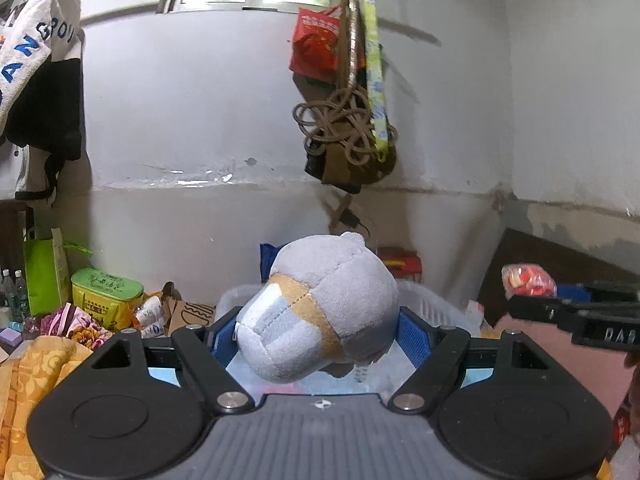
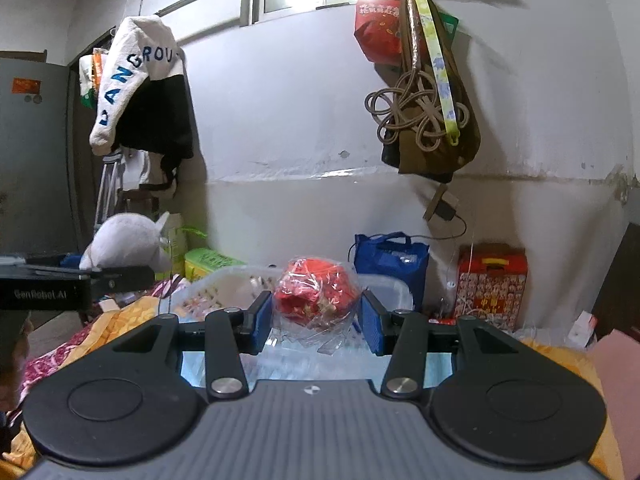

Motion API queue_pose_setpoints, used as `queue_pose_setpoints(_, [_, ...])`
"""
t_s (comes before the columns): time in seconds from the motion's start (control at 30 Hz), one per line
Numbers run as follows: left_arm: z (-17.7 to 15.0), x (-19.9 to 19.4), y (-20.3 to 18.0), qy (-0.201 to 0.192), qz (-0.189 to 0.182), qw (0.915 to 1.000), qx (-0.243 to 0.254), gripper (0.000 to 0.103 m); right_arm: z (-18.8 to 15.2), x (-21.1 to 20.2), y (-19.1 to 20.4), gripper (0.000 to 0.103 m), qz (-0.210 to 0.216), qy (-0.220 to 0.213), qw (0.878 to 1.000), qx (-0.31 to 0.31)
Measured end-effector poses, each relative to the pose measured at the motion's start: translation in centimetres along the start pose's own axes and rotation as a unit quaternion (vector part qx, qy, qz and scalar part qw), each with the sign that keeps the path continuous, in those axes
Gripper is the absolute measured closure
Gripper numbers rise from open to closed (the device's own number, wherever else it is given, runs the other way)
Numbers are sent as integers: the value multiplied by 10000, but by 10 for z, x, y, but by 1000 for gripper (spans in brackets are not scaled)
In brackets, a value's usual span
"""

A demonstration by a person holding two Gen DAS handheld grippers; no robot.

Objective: Organize objects
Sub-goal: 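Lift and carry the red ball and plush toy over the clear basket with both tools, then open both tools to drop the red ball and plush toy into the basket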

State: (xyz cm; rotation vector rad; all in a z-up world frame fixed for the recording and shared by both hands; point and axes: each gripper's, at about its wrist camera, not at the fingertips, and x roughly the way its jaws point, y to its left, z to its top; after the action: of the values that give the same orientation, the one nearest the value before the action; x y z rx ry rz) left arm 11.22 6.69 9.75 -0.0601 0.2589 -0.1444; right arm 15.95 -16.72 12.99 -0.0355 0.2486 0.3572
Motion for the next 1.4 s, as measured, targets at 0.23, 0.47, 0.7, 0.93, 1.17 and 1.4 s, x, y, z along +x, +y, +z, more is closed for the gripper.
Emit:
queue_pose_setpoints(0.23, [31,36,1,66,60,10000,-17,21,29,46,7,54,-37,326,9993,-161])
queue_pose_setpoints(0.47, [39,81,10,350,143,9989,-282,21,30,78,-4,54,81,611,9981,28])
queue_pose_setpoints(0.7, [24,113,26,777,449,9959,-89,21,-1,108,-20,54,-34,895,9958,194])
queue_pose_setpoints(0.93, [13,133,35,1142,426,9925,-100,19,-10,122,-14,52,3,983,9952,27])
queue_pose_setpoints(1.17, [13,129,32,931,580,9940,51,3,-8,113,-7,0,-397,531,9977,-148])
queue_pose_setpoints(1.4, [18,116,29,573,642,9962,114,0,3,102,-13,0,-343,453,9984,3])
